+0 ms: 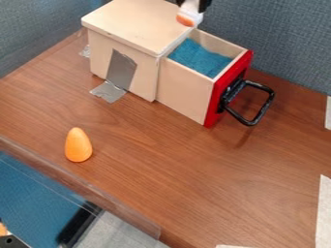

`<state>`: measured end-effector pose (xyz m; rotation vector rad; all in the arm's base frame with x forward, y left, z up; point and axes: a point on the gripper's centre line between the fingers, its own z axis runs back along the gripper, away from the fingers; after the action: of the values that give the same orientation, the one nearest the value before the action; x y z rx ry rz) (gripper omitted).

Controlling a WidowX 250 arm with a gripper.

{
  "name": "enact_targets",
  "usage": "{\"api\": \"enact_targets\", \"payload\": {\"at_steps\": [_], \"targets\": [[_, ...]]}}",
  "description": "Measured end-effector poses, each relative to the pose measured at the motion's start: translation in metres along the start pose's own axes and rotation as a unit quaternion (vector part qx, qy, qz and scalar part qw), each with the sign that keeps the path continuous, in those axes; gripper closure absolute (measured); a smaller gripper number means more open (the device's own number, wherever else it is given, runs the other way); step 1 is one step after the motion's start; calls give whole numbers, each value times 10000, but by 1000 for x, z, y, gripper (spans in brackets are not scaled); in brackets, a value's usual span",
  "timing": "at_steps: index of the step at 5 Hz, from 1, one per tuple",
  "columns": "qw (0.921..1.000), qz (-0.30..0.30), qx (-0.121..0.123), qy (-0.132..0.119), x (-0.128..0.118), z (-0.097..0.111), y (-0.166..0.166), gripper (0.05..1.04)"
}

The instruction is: Move the white object from the table to the top of the drawer

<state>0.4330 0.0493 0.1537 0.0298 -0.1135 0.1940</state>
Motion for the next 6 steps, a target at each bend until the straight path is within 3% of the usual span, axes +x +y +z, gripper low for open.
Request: {"api": "enact_targets", "payload": {"at_steps": [1, 2, 3, 4, 5, 6], "targets": [[9993, 357, 124, 84, 3, -10, 28, 631], [9992, 347, 207, 63, 4, -11, 31, 631], [9989, 361, 279, 118, 2, -14, 33, 561], [9985, 351, 292, 301, -1, -24, 32, 250], [9986, 366, 283, 271, 2, -14, 32, 75], [9989, 287, 242, 268, 3, -8, 31, 76]]}}
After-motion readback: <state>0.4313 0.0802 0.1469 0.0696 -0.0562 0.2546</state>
